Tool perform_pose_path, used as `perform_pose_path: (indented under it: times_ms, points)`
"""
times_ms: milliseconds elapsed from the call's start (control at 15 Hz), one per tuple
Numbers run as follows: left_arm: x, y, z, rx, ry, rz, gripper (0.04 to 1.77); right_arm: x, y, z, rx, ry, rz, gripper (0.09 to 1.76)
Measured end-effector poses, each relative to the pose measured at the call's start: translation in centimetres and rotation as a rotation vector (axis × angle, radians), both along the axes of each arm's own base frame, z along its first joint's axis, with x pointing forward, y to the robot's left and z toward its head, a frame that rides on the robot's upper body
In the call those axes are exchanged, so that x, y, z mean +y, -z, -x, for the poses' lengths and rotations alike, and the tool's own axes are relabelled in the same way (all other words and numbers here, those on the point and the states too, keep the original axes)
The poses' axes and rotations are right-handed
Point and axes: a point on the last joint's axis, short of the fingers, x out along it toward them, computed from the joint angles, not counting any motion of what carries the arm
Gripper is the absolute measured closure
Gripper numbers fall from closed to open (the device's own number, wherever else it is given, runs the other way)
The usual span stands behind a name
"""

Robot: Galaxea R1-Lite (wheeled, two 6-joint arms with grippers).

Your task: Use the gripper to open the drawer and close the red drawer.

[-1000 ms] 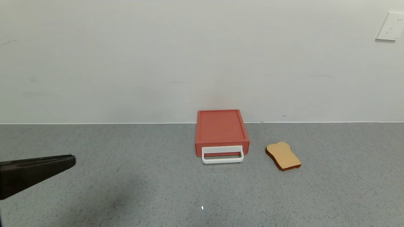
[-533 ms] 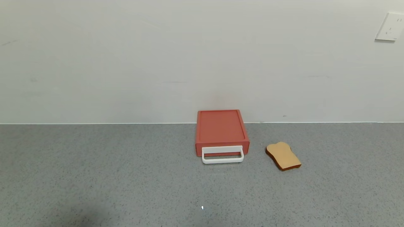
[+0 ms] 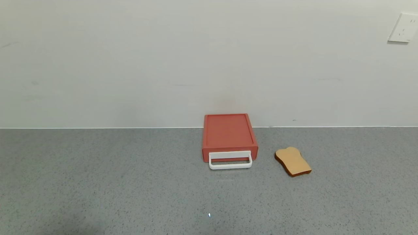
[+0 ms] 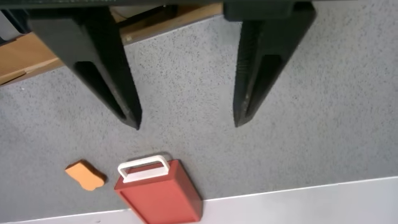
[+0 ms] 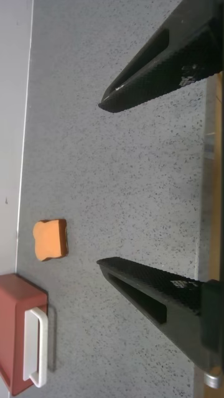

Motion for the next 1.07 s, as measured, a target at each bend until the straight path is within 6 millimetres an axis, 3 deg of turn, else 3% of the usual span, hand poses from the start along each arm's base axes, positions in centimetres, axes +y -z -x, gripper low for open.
perform_pose_path:
  times_ms: [400, 667, 1067]
  points:
    - [0.4, 0.5, 1.4, -0.015, -0.102, -0.021, 0.37, 0.0, 0.0, 0.0, 0.000, 0.000, 0.000, 0.14]
    - [0.5, 1.0, 2.6, -0.046, -0.216, -0.012, 0.27, 0.0, 0.0, 0.0, 0.003, 0.000, 0.003, 0.14]
    - [0.8, 2.6, 6.1, -0.095, -0.334, -0.056, 0.17, 0.0, 0.0, 0.0, 0.003, 0.000, 0.005, 0.14]
